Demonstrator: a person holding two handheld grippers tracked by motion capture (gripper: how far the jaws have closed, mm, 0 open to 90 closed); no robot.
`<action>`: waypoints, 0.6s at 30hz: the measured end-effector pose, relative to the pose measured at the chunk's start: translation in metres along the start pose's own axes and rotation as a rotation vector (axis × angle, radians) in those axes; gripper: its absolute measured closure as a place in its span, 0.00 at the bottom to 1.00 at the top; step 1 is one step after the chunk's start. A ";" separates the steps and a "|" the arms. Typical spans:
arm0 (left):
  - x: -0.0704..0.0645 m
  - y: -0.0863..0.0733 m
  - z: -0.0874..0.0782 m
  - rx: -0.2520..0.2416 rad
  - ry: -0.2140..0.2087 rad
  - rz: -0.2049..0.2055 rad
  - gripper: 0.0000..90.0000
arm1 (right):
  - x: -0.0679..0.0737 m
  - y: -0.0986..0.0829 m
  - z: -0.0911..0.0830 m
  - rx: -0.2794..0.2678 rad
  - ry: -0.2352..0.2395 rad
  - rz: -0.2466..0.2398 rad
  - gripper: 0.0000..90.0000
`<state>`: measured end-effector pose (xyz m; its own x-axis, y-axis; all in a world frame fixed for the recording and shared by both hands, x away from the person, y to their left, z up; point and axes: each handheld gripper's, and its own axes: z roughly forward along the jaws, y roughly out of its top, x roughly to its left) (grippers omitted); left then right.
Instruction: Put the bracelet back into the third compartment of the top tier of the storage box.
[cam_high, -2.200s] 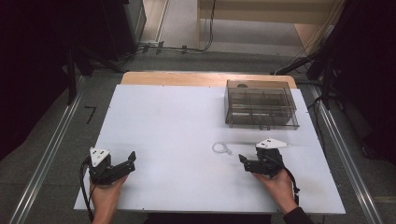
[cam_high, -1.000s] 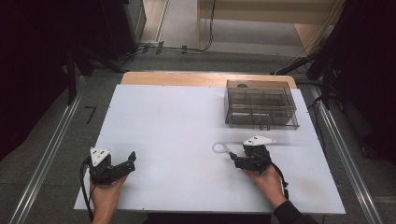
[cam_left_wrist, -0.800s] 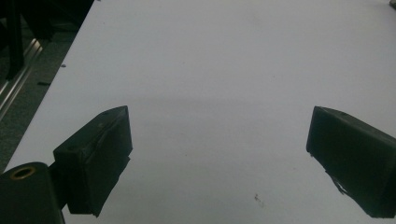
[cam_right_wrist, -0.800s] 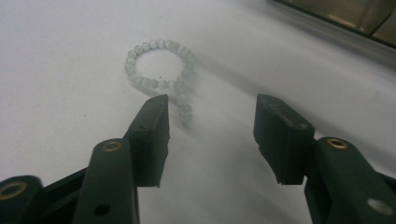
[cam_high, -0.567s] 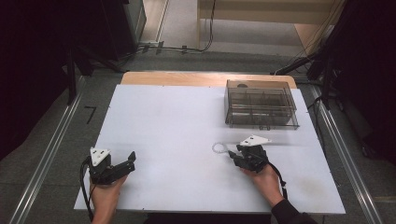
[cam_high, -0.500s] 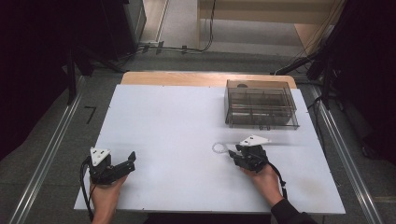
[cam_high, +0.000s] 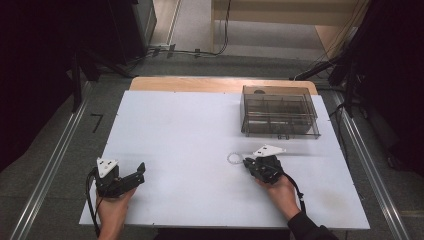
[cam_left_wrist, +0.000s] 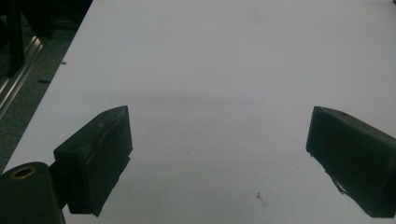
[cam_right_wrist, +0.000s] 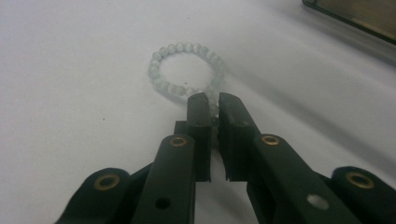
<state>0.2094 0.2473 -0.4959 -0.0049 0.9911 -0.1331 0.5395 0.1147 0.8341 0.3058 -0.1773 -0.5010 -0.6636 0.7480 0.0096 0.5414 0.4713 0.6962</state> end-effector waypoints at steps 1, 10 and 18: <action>0.000 0.000 0.000 -0.001 -0.001 -0.001 0.08 | 0.000 0.000 0.001 0.001 0.001 -0.008 0.91; 0.000 0.000 0.000 0.001 0.000 -0.002 0.08 | -0.001 0.000 -0.003 -0.015 0.026 0.022 0.92; 0.001 0.000 0.000 0.003 0.002 -0.002 0.08 | -0.004 0.003 -0.013 -0.033 0.025 0.043 0.92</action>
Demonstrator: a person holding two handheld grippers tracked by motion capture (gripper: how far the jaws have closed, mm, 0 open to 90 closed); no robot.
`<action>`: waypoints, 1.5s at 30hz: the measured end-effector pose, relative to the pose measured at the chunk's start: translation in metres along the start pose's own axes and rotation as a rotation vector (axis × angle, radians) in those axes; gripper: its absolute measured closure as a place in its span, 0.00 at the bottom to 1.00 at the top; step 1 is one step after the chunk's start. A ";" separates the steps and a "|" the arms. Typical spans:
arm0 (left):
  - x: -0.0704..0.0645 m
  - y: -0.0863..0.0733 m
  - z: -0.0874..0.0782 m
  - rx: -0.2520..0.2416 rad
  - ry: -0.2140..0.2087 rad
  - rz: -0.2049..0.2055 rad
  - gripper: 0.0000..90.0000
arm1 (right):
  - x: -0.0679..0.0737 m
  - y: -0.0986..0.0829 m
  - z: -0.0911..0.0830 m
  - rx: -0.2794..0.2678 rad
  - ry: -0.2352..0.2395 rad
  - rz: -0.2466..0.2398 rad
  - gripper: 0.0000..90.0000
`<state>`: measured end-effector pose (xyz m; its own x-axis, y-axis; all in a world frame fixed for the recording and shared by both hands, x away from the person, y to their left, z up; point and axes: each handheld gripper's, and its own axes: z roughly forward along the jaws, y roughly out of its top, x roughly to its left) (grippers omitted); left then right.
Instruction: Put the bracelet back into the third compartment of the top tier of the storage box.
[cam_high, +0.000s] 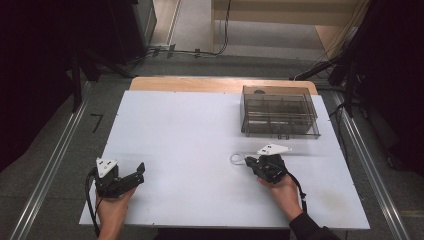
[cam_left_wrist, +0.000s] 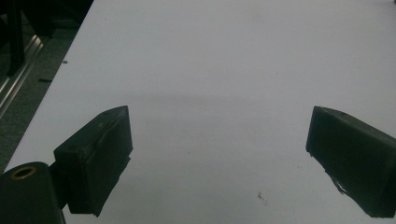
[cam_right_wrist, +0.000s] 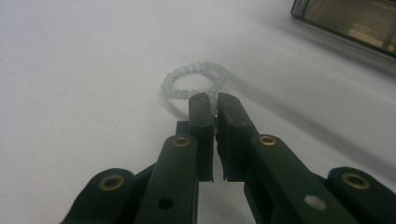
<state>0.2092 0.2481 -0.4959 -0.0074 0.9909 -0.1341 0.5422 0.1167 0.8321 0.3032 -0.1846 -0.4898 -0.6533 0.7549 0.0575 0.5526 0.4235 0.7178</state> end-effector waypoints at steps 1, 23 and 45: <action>0.000 0.000 0.000 0.000 0.000 0.000 0.08 | 0.000 0.000 -0.001 0.000 0.001 0.002 0.92; 0.000 0.000 0.000 0.000 0.000 -0.006 0.08 | -0.021 0.006 -0.048 -0.088 -0.030 0.065 0.92; 0.001 0.000 0.000 -0.001 -0.003 -0.010 0.08 | -0.032 0.008 -0.065 -0.126 -0.066 0.111 0.92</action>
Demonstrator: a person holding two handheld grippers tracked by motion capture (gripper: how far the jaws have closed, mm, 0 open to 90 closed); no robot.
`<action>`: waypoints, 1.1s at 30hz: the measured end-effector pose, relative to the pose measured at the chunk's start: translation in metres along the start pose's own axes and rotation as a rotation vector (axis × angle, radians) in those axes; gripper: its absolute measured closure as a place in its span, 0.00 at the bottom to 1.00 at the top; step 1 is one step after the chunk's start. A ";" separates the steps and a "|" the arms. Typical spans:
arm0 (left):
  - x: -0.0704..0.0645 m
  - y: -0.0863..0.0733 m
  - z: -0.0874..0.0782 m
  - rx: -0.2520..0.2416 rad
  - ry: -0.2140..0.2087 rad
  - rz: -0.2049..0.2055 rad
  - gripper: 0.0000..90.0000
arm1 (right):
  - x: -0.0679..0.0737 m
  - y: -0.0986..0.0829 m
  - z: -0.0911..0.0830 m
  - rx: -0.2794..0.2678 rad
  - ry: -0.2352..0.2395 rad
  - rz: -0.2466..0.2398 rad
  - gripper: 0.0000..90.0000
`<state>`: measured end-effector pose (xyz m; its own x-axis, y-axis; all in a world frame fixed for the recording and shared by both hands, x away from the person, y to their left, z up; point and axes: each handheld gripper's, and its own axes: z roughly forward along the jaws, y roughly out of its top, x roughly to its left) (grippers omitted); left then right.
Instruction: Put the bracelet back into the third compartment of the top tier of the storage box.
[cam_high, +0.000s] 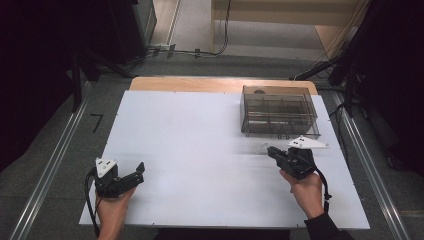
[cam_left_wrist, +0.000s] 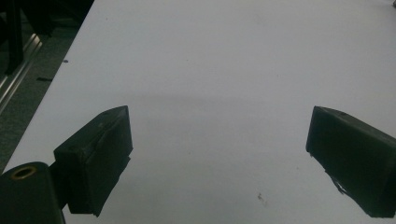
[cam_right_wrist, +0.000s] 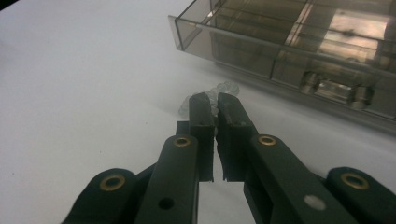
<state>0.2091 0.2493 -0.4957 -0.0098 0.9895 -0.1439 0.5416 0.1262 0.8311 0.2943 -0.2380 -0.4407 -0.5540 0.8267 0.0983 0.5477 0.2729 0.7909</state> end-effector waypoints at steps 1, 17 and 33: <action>0.000 0.000 0.000 0.000 0.000 0.000 0.08 | -0.001 0.001 -0.001 -0.004 -0.002 0.005 0.92; 0.000 0.000 0.000 0.000 -0.002 0.001 0.08 | -0.008 0.007 -0.018 -0.049 -0.019 0.030 0.92; 0.000 0.000 0.001 -0.002 -0.003 0.000 0.08 | -0.018 0.012 -0.033 -0.100 -0.040 0.059 0.92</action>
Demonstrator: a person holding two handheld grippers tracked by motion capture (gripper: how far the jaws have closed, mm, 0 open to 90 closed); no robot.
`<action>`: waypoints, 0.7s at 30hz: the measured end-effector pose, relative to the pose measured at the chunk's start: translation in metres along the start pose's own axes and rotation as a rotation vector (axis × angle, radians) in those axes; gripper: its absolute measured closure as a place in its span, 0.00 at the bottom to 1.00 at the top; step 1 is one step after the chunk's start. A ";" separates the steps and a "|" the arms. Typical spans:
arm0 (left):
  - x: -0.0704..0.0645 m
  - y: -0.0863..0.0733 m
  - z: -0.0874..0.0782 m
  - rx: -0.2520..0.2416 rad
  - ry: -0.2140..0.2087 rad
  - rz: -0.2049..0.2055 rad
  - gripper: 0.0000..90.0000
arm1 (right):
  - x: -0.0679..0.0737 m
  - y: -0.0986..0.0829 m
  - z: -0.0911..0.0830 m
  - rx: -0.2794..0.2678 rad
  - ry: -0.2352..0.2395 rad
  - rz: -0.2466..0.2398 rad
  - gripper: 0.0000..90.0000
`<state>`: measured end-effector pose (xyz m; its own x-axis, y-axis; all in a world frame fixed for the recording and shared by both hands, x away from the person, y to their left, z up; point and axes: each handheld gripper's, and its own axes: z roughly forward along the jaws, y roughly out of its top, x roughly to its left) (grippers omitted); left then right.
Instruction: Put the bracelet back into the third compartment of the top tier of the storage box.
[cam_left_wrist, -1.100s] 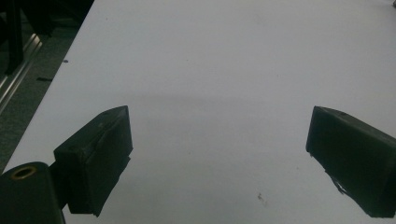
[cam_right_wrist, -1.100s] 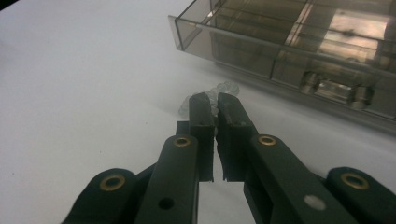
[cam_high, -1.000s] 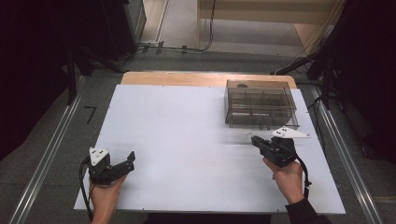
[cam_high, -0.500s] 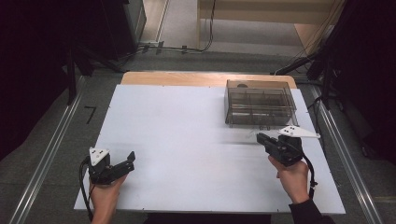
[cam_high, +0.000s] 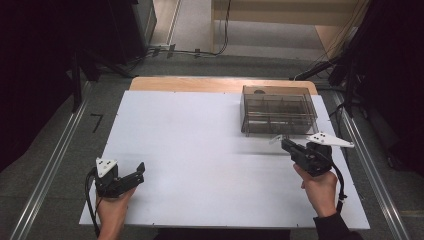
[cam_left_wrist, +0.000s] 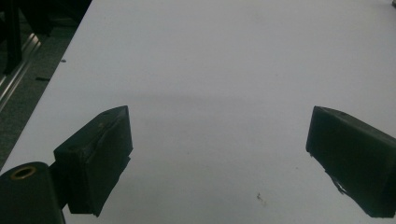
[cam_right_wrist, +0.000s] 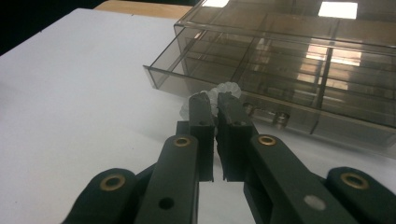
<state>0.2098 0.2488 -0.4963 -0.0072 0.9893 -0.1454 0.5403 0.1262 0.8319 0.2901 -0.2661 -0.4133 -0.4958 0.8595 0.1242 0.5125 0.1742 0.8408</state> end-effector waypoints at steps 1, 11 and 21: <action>0.000 0.000 0.000 0.001 0.001 0.000 0.08 | -0.001 0.000 -0.001 -0.005 -0.002 0.000 0.92; 0.000 0.000 0.000 0.003 -0.001 -0.001 0.08 | -0.010 0.003 -0.008 -0.038 -0.021 0.025 0.92; 0.000 0.000 0.000 0.001 -0.001 -0.002 0.08 | -0.016 0.005 -0.014 -0.059 -0.035 0.042 0.92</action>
<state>0.2100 0.2485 -0.4965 -0.0070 0.9890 -0.1478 0.5411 0.1280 0.8312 0.2912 -0.2856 -0.4037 -0.4489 0.8821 0.1426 0.4896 0.1093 0.8650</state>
